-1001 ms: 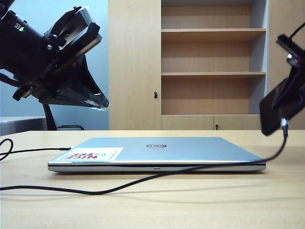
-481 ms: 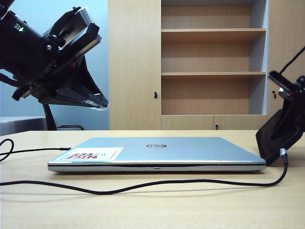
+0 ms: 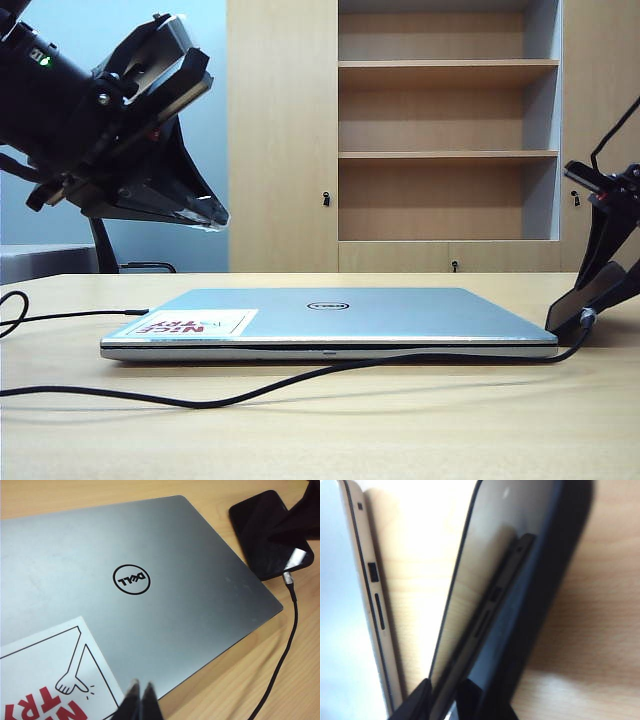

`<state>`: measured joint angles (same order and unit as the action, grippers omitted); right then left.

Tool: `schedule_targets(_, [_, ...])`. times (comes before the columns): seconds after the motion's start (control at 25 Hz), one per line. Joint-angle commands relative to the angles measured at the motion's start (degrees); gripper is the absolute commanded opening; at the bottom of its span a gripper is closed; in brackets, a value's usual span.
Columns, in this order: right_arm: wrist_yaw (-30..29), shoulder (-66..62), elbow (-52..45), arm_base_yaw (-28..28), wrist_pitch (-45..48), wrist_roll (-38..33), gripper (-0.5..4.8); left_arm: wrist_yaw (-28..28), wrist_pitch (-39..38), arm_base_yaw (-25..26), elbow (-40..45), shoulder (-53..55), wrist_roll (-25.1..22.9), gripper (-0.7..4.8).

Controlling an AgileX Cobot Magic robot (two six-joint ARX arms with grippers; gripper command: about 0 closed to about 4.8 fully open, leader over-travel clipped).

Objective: Pick up the charging cable and the phone, plug the charging cable into the charging port on the phone, and finally place them back on the table.

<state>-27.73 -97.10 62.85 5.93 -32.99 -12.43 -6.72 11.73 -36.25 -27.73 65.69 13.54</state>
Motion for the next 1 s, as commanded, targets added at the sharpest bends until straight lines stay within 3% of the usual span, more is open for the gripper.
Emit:
schedule_targets(0.04, [6.97, 0.37, 5.03, -0.02, -5.92, 4.66, 1.59, -0.15, 0.79, 0.09, -0.33, -0.24, -0.24, -0.06])
schedule_targets(0.12, [10.58, 0.37, 8.33, -0.02, -10.03, 5.44, 1.58, -0.15, 0.79, 0.09, -0.33, -0.24, -0.26, -0.06])
schedule_targets(0.24, [11.17, 0.42, 11.37, -0.02, -13.46, 5.42, 1.56, -0.15, 0.76, 0.09, -0.35, -0.24, -0.24, -0.06])
schedule_targets(0.48, [11.06, 2.8, 17.2, -0.44, -20.06, 5.42, -0.01, -0.15, -1.4, 0.31, -1.84, -1.92, -0.28, -0.06])
schedule_targets(0.8, [10.21, 18.82, 15.85, -1.86, -12.94, 6.54, -0.08, -0.15, -8.2, 0.61, -2.67, -10.99, -4.15, -0.06])
schedule_targets(1.0, [12.92, 31.5, 7.34, -4.52, -4.48, 6.51, -0.08, -0.15, -15.5, 0.79, -2.56, -14.29, -4.13, -0.06])
